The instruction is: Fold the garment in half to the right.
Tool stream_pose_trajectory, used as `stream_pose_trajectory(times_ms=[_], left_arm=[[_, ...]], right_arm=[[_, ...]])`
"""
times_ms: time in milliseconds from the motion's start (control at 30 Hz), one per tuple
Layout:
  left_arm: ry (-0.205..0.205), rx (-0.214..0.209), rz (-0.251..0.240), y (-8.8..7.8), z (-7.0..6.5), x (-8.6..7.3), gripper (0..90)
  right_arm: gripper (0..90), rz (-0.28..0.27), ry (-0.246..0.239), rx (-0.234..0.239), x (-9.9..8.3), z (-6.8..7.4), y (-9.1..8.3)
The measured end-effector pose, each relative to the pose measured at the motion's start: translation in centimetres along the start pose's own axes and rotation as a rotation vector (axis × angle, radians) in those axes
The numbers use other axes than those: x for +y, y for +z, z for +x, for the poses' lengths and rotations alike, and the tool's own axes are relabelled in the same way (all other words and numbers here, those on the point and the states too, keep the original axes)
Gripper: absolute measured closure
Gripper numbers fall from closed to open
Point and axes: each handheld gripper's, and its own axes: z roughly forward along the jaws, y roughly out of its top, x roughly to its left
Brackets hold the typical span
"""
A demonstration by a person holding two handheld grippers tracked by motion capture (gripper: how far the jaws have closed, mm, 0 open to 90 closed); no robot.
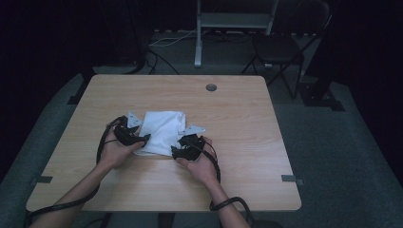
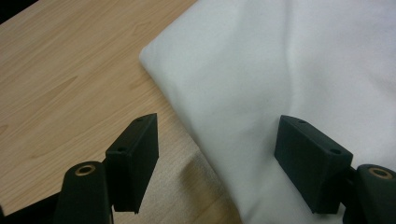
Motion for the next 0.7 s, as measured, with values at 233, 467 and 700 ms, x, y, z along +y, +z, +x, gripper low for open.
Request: stream_pose_trajectory(times_ms=[233,467,700], left_arm=[[-0.014,-0.026,-0.020,-0.4,0.2,-0.1,30.0],[-0.043,-0.076,-0.071,-2.0,0.5,-0.5,28.6],[-0.063,-0.085,-0.112,-3.6,0.7,-0.6,22.6]], right_arm=[[26.1,-0.009,0.000,-0.005,0.1,-0.2,-0.2],[19.5,-0.049,-0.004,0.011,-0.1,-0.9,-1.3],[13.9,-0.067,-0.003,0.035,-0.3,-1.8,-2.4]])
